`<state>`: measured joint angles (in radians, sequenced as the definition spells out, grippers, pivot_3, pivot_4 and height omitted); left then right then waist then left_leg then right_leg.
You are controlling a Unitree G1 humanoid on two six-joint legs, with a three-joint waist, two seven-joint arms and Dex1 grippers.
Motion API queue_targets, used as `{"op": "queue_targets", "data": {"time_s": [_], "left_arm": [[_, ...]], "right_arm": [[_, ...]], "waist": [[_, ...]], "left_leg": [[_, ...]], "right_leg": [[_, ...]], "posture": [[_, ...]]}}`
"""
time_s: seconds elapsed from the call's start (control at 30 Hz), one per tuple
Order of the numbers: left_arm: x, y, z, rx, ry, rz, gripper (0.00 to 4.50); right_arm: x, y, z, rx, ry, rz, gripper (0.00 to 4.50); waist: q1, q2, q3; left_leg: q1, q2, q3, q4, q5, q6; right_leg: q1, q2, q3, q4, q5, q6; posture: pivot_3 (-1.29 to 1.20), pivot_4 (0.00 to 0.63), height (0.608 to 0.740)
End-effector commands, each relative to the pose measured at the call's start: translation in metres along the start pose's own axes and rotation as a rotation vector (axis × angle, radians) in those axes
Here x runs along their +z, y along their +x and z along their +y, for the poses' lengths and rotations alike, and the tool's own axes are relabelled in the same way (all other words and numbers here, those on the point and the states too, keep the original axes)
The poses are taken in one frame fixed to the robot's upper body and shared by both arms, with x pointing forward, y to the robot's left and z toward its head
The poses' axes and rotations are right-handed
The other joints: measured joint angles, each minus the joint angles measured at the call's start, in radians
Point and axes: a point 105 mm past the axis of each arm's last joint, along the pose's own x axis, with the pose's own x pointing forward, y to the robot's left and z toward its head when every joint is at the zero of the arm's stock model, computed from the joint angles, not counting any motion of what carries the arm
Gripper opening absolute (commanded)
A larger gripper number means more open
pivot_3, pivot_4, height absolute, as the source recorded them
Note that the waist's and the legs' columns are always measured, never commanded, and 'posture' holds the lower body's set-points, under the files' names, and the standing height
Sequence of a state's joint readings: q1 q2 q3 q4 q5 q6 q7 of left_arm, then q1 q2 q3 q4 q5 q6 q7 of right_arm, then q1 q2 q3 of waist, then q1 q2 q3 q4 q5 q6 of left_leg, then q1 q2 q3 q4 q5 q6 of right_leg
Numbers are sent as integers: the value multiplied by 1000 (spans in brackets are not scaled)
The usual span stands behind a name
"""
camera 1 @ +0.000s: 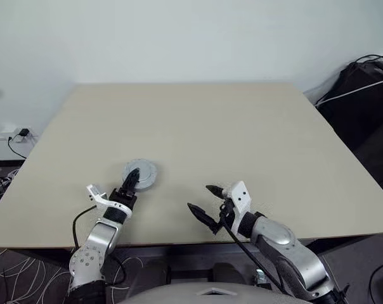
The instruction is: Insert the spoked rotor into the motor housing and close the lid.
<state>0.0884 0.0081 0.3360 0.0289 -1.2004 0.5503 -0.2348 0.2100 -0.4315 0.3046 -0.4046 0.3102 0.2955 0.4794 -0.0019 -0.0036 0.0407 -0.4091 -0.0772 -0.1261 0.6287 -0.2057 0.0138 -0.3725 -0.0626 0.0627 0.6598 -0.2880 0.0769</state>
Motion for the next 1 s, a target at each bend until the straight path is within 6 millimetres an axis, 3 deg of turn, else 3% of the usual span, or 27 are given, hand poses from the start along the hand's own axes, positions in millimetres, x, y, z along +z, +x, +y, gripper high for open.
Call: {"op": "queue_targets", "data": {"time_s": [0.03, 0.33, 0.57, 0.77, 1.0], "left_arm": [[15, 19, -10, -10, 59, -38, 2117], [33, 60, -22, -21, 145, -60, 2117], [46, 85, -18, 22, 166, -90, 2117], [40, 105, -16, 67, 166, -77, 2117], [33, 114, -6, 141, 189, -49, 2117]], "right_arm": [[11, -3, -2, -14, -70, -71, 4500], [11, -4, -3, -44, -128, -104, 4500], [9, -7, -9, -115, -163, -134, 4500], [8, -7, -10, -133, -169, -148, 4500], [6, -7, -9, -126, -154, -131, 4500]], "waist": [[4, -2, -1], [21, -5, -2], [23, -6, -2], [24, -6, -2], [19, -6, -3]], "left_leg": [[0, 0, 0, 0, 0, 0], [0, 0, 0, 0, 1, 0], [0, 0, -1, 0, 2, -1], [0, 0, -1, 0, 4, -1], [0, 0, -1, 0, 5, 0]], "right_leg": [[0, 0, 0, 0, 0, 0], [0, 1, 0, 0, 6, 0], [0, 1, 0, 0, 9, 3], [0, 1, -1, 0, 10, 4], [0, 2, 0, 0, 12, 4]], "posture": [[0, 0, 740], [0, 0, 740], [0, 0, 740], [0, 0, 740], [0, 0, 740]]}}
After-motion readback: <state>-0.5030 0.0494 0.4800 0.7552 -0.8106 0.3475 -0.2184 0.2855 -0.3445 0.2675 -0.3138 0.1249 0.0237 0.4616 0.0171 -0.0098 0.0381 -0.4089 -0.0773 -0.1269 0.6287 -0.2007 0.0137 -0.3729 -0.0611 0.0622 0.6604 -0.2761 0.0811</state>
